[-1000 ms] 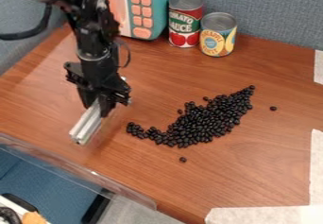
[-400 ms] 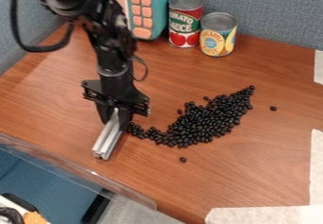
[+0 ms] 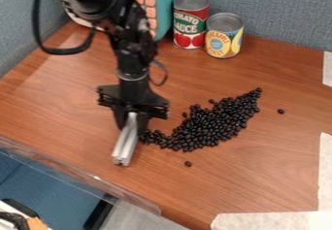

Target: Sweep into pile

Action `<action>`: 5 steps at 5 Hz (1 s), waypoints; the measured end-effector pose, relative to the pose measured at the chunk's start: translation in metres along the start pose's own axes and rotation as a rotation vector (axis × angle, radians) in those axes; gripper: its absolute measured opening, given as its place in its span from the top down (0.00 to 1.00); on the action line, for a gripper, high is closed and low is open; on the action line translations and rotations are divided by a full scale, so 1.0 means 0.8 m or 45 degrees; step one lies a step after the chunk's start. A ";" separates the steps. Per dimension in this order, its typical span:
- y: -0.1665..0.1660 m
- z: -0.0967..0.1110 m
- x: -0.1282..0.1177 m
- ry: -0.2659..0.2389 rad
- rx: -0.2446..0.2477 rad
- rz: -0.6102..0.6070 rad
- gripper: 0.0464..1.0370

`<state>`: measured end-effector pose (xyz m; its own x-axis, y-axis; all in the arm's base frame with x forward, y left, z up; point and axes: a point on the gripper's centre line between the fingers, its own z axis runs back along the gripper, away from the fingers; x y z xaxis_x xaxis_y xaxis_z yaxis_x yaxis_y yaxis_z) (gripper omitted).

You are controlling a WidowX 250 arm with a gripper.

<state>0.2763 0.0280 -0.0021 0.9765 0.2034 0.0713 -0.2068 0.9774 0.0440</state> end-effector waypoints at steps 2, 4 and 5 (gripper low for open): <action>-0.060 -0.001 0.023 -0.022 -0.072 0.024 0.68; -0.115 -0.002 0.052 -0.037 -0.146 -0.021 0.68; -0.130 0.000 0.060 -0.041 -0.169 -0.058 0.68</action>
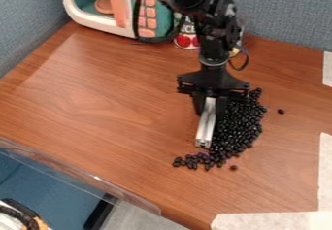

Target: Sweep into pile

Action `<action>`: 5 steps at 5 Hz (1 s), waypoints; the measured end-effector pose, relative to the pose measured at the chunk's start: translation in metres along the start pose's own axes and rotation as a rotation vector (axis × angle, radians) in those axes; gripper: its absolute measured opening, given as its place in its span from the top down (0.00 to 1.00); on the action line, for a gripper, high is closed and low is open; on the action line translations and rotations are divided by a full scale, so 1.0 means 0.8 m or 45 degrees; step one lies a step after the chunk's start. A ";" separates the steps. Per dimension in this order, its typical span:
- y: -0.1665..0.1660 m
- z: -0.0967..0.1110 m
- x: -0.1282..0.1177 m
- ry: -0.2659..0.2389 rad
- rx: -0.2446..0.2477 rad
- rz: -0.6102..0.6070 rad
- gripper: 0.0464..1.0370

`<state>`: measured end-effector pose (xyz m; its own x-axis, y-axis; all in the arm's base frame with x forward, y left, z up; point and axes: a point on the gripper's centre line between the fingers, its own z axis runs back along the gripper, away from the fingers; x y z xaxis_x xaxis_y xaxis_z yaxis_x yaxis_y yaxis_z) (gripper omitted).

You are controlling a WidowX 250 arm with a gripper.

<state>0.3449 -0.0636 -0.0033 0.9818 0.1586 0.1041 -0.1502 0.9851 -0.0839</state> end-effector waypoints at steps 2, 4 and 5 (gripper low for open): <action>0.004 0.003 -0.003 0.006 0.025 -0.060 0.68; 0.064 0.036 -0.045 -0.003 0.098 0.002 0.68; 0.090 0.031 -0.074 0.028 0.106 0.088 0.68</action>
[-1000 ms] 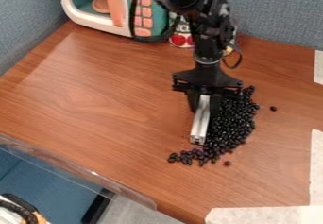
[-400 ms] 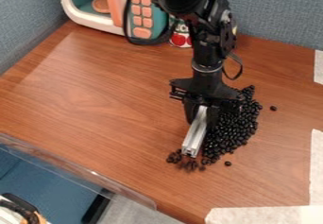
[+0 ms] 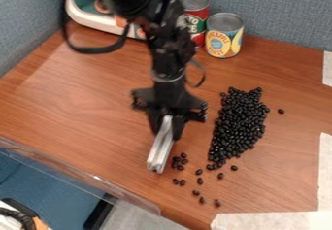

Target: Sweep into pile

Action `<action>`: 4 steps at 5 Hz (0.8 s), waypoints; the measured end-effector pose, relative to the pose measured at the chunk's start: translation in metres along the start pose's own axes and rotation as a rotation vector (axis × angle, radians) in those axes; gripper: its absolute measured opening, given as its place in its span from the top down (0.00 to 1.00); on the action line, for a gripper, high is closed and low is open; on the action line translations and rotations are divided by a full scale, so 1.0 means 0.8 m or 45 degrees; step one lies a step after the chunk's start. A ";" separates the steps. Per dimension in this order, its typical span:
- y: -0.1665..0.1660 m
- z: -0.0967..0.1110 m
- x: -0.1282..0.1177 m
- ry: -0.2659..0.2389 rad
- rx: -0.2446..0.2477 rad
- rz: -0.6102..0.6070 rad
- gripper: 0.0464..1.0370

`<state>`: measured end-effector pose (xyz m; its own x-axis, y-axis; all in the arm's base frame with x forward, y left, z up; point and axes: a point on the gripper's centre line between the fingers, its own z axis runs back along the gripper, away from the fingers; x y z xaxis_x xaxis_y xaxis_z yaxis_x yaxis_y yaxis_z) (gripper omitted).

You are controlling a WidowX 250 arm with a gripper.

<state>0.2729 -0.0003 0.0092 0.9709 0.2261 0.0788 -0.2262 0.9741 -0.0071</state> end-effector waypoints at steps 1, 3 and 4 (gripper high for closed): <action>0.020 -0.008 -0.020 0.024 0.012 0.099 0.68; 0.037 -0.012 -0.025 0.022 0.052 0.149 0.68; 0.022 -0.013 -0.031 0.007 0.058 0.189 0.68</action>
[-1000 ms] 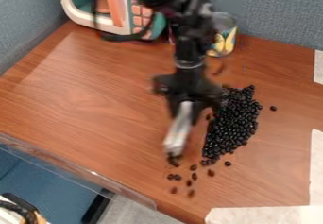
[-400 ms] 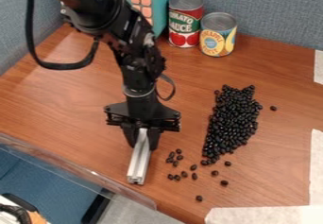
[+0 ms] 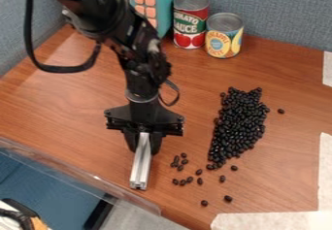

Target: Sweep into pile

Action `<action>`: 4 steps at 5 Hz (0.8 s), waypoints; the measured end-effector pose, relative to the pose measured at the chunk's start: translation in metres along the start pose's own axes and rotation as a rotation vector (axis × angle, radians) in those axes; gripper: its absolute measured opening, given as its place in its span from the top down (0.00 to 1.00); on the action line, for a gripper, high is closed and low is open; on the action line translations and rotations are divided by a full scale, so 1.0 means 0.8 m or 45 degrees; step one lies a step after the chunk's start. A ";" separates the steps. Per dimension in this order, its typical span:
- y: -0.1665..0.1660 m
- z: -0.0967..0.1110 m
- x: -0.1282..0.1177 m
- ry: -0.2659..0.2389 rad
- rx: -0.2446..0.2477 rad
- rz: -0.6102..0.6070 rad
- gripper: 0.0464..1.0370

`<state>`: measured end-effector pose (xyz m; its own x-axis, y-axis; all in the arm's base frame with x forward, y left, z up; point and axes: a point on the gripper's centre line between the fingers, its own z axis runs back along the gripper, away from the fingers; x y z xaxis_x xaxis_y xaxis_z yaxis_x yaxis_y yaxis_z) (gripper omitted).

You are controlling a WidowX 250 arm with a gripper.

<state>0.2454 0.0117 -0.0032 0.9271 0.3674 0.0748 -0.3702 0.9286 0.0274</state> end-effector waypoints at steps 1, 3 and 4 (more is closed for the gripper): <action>-0.019 0.001 -0.013 0.015 -0.020 0.054 0.68; -0.057 0.009 -0.024 0.003 -0.058 0.150 0.68; -0.081 0.006 -0.015 -0.010 -0.089 0.218 0.68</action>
<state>0.2582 -0.0531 -0.0008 0.8503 0.5201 0.0802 -0.5171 0.8541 -0.0558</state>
